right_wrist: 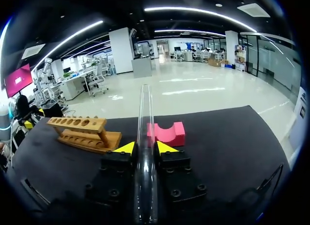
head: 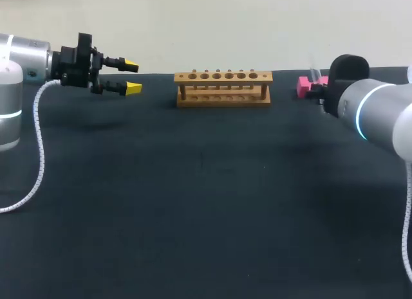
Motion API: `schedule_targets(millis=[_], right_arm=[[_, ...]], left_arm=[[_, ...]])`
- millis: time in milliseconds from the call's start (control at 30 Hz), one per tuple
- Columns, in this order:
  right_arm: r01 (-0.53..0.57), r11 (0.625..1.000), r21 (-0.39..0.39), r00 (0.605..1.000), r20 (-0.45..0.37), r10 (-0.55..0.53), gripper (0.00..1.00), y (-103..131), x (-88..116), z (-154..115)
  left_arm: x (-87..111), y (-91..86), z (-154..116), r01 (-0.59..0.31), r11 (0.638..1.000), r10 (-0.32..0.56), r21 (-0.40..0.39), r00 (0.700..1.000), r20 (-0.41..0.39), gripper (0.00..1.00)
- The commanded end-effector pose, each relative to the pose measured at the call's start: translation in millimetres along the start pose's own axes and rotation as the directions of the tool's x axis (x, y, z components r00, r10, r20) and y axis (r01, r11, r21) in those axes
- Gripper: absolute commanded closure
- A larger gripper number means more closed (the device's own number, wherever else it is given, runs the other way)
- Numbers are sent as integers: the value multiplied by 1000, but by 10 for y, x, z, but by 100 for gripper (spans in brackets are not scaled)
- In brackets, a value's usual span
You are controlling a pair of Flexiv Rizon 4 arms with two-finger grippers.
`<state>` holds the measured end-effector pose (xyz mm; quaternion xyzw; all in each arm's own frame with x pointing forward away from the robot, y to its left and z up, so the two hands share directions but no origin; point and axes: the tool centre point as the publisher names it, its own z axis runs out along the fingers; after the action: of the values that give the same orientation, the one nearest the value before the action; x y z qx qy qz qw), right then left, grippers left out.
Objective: Grasp the test tube, adjust it, and insert it.
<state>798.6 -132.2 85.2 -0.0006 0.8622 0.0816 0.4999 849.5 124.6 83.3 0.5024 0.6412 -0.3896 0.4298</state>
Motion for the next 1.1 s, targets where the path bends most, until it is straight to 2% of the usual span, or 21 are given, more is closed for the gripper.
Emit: schedule_targets(millis=[33,133,233,1000,1100], right_arm=[[0,984,-177,1000,30,5,100,72,-1,-120],[1,984,-176,999,35,5,100,136,-34,-194],[-29,987,-159,999,9,31,100,104,-53,-241],[-29,987,-159,999,9,31,100,104,-53,-241],[-26,986,-163,999,21,30,100,211,-54,-208]], left_arm=[[11,24,2,-3,1000,3,5,1000,2,0],[11,24,2,-3,1000,3,5,1000,2,0],[11,24,2,-3,1000,3,5,1000,2,0],[11,24,2,-3,1000,3,5,1000,2,0],[11,24,2,-3,1000,3,5,1000,2,0]])
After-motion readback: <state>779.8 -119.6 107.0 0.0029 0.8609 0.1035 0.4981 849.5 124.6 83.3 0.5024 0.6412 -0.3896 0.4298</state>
